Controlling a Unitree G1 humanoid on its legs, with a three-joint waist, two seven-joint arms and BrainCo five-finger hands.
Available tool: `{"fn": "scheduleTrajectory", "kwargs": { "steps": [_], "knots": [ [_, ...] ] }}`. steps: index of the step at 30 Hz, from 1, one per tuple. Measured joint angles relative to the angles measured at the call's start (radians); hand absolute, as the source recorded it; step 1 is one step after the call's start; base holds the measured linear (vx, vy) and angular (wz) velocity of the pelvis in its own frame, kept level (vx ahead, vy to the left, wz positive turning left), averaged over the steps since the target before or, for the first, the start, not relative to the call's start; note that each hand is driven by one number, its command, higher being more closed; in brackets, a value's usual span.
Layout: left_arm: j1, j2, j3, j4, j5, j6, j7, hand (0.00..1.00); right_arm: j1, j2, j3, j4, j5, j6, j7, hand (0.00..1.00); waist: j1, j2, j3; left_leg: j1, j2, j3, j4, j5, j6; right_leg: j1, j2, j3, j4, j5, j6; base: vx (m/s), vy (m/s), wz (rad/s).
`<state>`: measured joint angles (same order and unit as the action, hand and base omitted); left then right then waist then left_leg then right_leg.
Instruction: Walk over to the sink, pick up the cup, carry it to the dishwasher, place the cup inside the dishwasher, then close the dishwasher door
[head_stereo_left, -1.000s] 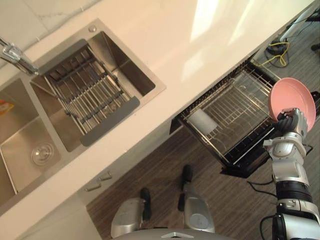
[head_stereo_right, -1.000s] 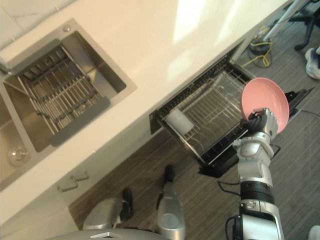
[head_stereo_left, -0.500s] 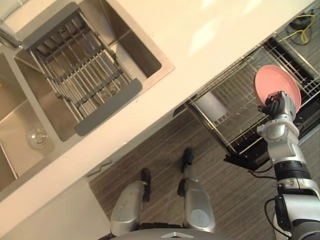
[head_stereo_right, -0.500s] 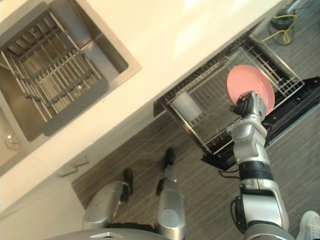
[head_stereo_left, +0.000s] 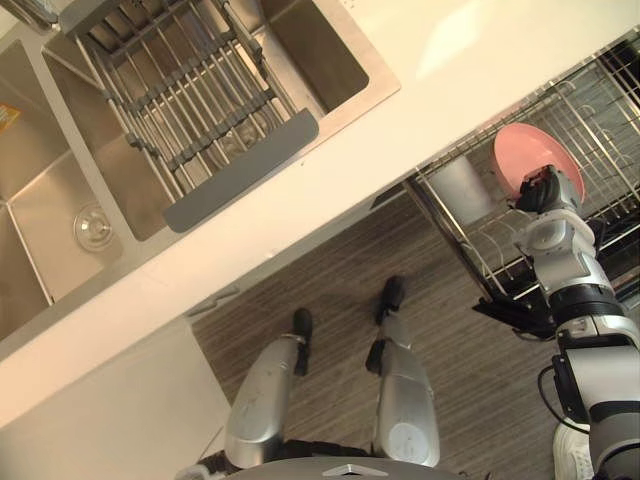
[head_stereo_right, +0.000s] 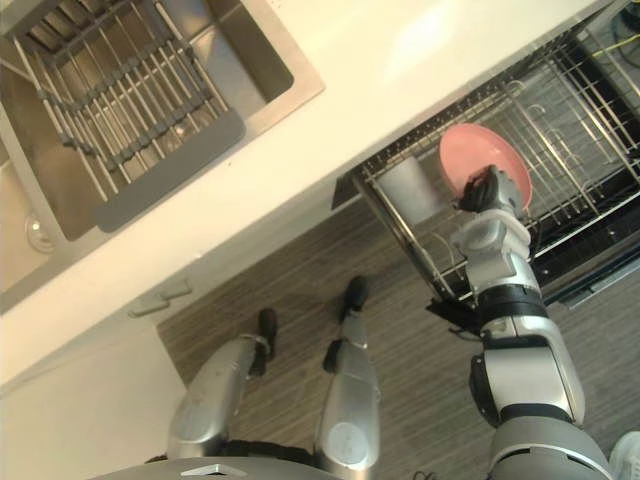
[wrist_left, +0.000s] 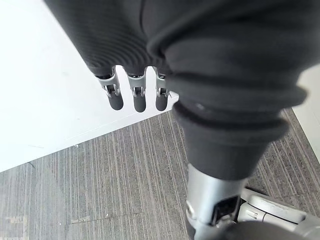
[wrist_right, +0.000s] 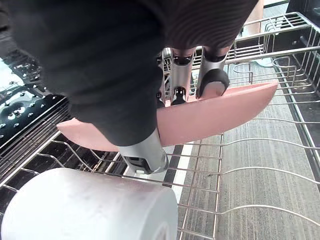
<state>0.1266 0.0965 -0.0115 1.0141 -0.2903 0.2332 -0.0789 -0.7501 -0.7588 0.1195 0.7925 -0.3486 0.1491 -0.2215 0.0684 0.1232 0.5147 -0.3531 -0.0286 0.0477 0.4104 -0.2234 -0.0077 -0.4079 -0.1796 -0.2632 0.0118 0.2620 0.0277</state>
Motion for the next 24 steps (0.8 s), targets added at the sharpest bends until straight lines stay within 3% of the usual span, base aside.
{"fn": "scheduleTrajectory", "kwargs": {
  "steps": [8, 9, 13, 18, 24],
  "knots": [
    [-0.066, 0.002, -0.012, 0.042, -0.014, -0.012, -0.013, 0.00, -0.104, -0.041, -0.001, 0.095, 0.044, 0.084, -0.018, 1.00, 0.027, 0.029, 0.012, -0.103, -0.001, -0.020, 0.023, 0.013, -0.007, -0.081, -0.003, -0.022, -0.001, 0.023, -0.003, -0.03, 0.048, 0.11],
    [-0.069, 0.002, -0.012, 0.044, -0.014, -0.012, -0.017, 0.00, -0.106, -0.042, -0.001, 0.096, 0.070, 0.104, -0.043, 0.00, 0.033, 0.029, 0.012, -0.109, -0.001, -0.021, 0.022, 0.018, -0.007, -0.088, -0.004, -0.022, -0.002, 0.026, -0.004, 0.01, 0.039, 0.04],
    [-0.077, 0.001, -0.008, 0.050, -0.022, -0.012, -0.017, 0.00, -0.106, -0.048, -0.005, 0.096, 0.093, 0.137, -0.094, 0.00, 0.041, 0.029, 0.012, -0.125, -0.001, -0.019, 0.020, 0.018, -0.007, -0.105, -0.004, -0.016, 0.003, 0.027, -0.004, 0.01, 0.047, 0.01],
    [-0.095, 0.001, 0.009, 0.051, -0.022, -0.013, -0.017, 0.00, -0.104, -0.048, -0.015, 0.088, 0.107, 0.129, -0.106, 0.00, 0.042, 0.029, 0.012, -0.127, -0.003, -0.007, 0.005, 0.027, -0.007, -0.121, -0.006, 0.004, 0.010, 0.027, -0.006, 0.00, 0.034, -0.04],
    [-0.105, 0.004, 0.009, 0.051, -0.022, -0.022, -0.017, 0.00, -0.097, -0.040, -0.015, 0.087, 0.106, 0.116, -0.038, 0.00, 0.042, 0.029, 0.012, -0.123, -0.002, -0.004, 0.004, 0.030, -0.009, -0.121, -0.005, 0.007, 0.011, 0.029, -0.009, 0.00, 0.000, 0.00]
  ]
}}
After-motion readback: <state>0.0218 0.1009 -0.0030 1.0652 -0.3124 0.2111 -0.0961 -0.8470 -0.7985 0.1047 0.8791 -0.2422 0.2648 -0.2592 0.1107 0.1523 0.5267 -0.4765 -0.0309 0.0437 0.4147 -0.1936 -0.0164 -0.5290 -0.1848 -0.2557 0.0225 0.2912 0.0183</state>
